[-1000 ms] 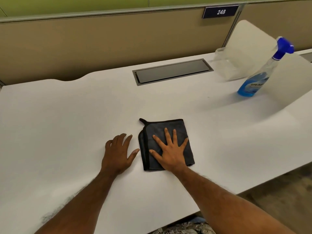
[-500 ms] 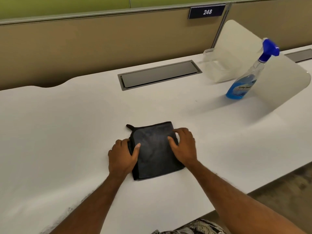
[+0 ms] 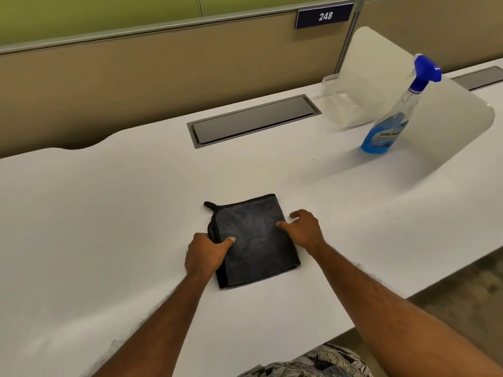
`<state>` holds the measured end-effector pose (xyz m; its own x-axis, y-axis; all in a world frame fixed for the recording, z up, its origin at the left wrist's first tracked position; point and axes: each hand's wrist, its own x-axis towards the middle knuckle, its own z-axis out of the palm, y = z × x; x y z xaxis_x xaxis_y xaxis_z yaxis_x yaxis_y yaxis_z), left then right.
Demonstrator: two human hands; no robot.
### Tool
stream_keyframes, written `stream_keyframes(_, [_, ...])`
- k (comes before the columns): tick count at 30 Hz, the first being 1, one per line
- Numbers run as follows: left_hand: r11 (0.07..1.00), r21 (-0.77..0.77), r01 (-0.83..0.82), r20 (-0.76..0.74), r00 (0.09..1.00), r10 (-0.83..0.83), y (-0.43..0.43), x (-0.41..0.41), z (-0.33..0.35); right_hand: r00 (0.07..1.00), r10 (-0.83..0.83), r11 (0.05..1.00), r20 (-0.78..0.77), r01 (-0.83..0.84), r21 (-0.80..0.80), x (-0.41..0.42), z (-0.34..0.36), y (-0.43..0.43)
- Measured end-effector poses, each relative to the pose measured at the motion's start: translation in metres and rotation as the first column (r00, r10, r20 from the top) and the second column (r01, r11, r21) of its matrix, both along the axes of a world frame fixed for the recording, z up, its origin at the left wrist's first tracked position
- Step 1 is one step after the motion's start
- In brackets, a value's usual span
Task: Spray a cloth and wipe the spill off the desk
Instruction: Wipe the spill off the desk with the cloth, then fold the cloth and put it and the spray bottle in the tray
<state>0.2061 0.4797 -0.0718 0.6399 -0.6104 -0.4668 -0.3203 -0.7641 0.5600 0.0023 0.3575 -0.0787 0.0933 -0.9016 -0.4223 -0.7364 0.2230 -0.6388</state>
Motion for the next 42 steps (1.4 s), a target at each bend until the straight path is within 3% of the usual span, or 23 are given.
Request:
stream_keyframes(6, [0.999,0.034,-0.009,-0.068,0.998,0.011,-0.004,0.003,-0.001,0.999,0.053,0.998,0.000,-0.053,0.041,0.004,0.010,0.003])
stream_keyframes(10, [0.999,-0.037,0.008,-0.042,0.999,-0.010,-0.001,0.001,0.002,0.995,0.007,1.000,0.100,-0.010,0.027,0.001,0.009,0.005])
stream_keyframes(13, [0.994,-0.112,-0.020,-0.108,0.994,0.008,0.000,-0.001,0.003,0.987,-0.010,1.000,0.162,0.010,0.001,-0.003,0.007,0.008])
stream_keyframes(18, [0.923,-0.358,-0.139,-0.216,0.974,0.063,0.004,-0.002,0.010,0.946,-0.039,0.997,0.323,0.057,-0.047,-0.014,0.021,0.014])
stream_keyframes(21, [0.834,-0.548,-0.063,-0.210,0.976,-0.064,0.004,0.002,0.022,0.891,-0.001,0.992,0.453,0.058,-0.112,-0.021,0.037,0.010])
stream_keyframes(24, [0.750,-0.656,0.080,-0.114,0.972,-0.204,-0.004,0.007,0.033,0.842,0.038,0.991,0.538,0.037,-0.129,-0.030,0.056,0.001])
stream_keyframes(30, [0.734,-0.627,0.262,-0.030,0.933,-0.358,-0.030,0.011,0.053,0.896,0.260,0.950,0.360,-0.172,-0.259,-0.049,0.080,-0.029])
stream_keyframes(35, [0.724,-0.508,0.467,0.303,0.884,-0.357,-0.056,-0.007,0.067,0.931,0.355,0.857,0.086,-0.288,-0.428,-0.062,0.090,-0.054])
stream_keyframes(38, [0.708,-0.486,0.512,0.395,0.851,-0.345,-0.071,-0.013,0.074,0.921,0.389,0.818,-0.014,-0.352,-0.455,-0.072,0.097,-0.068])
stream_keyframes(40, [0.706,-0.525,0.475,0.351,0.877,-0.330,-0.078,-0.014,0.073,0.921,0.387,0.850,0.046,-0.337,-0.404,-0.081,0.100,-0.078])
stream_keyframes(42, [0.707,-0.598,0.377,0.201,0.925,-0.323,-0.082,-0.018,0.076,0.878,0.407,0.888,0.251,-0.316,-0.335,-0.090,0.106,-0.086])
